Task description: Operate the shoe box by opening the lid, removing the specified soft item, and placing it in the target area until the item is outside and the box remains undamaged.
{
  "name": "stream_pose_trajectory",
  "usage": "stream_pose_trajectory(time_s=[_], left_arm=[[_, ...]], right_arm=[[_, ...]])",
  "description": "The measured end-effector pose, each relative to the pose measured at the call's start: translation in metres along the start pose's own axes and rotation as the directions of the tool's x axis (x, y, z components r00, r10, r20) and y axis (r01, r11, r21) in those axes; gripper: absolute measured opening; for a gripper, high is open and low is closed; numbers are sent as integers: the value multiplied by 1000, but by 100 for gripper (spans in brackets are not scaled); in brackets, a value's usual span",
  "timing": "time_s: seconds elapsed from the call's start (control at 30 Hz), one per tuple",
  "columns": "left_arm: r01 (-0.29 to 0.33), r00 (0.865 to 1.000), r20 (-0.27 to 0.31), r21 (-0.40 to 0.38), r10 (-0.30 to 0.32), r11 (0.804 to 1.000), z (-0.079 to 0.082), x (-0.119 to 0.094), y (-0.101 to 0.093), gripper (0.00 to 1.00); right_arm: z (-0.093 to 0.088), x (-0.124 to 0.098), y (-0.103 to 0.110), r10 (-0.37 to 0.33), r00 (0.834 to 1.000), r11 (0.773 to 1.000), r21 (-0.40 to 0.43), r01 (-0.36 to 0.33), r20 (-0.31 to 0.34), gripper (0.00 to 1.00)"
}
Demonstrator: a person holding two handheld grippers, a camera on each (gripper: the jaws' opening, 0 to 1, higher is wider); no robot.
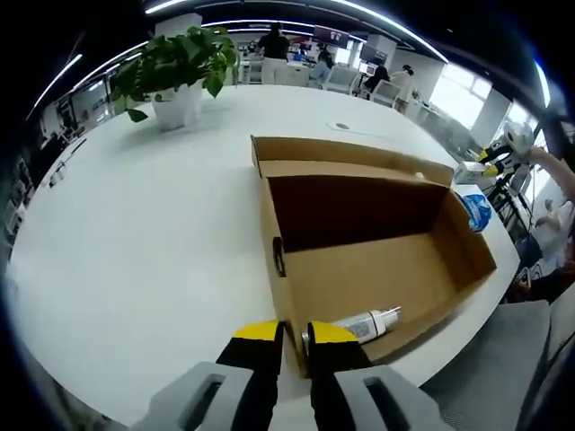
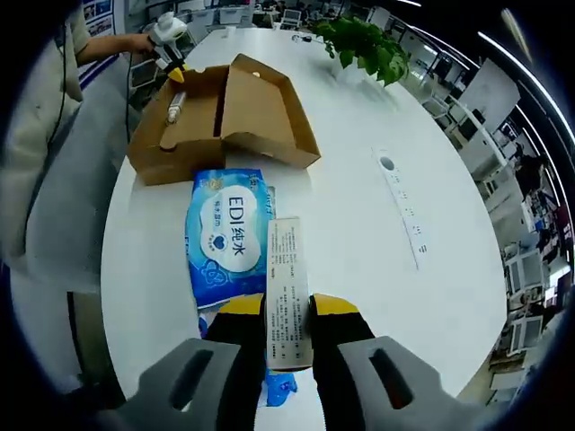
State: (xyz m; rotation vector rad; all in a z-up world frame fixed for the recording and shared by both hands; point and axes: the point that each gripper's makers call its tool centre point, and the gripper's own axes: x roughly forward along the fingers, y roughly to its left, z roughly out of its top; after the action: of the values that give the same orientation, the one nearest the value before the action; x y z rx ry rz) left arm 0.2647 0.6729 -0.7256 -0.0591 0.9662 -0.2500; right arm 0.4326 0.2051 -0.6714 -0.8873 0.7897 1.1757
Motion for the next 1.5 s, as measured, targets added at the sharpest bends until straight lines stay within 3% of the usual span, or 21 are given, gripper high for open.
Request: stream_pose_trajectory(time_s=[0.27, 0.47, 0.6, 0.9, 1.0, 1.07, 1.13, 1.3, 1.5], left_arm=[[-1, 1000, -1, -5, 1, 1000, 0, 1, 0, 10], [-2, 1000, 4, -6, 2, 1000, 0, 0, 0, 10], [-2, 1000, 0, -1, 2, 1000, 0, 1, 0, 11], [-7, 1000, -8, 10, 7, 1000, 0, 0, 0, 11], [-7, 1000, -9, 9, 8, 1000, 0, 0, 0, 11], [-10, 1000, -9, 10, 10, 1000, 0, 0, 0, 11], [-11, 1000, -10, 10, 11, 1000, 0, 0, 0, 11], [-12, 1000, -5, 8, 12, 1000, 0, 0, 0, 10], [-11, 1000, -6, 11, 11, 1000, 0, -1, 0, 11]], right_arm=[[-25, 17, -6, 13, 998, 1000, -14, -14, -62, 16], [-54, 31, -9, 25, 993, 1000, 7, -24, -112, 16], [-64, 31, -12, 28, 993, 999, 24, -25, -117, 16], [-90, 37, -10, 49, 975, 998, -31, -57, -215, 16], [-92, 37, -12, 51, 972, 996, -59, -66, -228, 16], [-94, 36, -15, 42, 966, 988, -135, -79, -256, 16], [-94, 36, -14, 45, 963, 987, -135, -84, -266, 16], [-96, 37, -17, 26, 949, 968, -230, -103, -315, 16], [-96, 39, -21, 13, 943, 968, -234, -96, -333, 16]])
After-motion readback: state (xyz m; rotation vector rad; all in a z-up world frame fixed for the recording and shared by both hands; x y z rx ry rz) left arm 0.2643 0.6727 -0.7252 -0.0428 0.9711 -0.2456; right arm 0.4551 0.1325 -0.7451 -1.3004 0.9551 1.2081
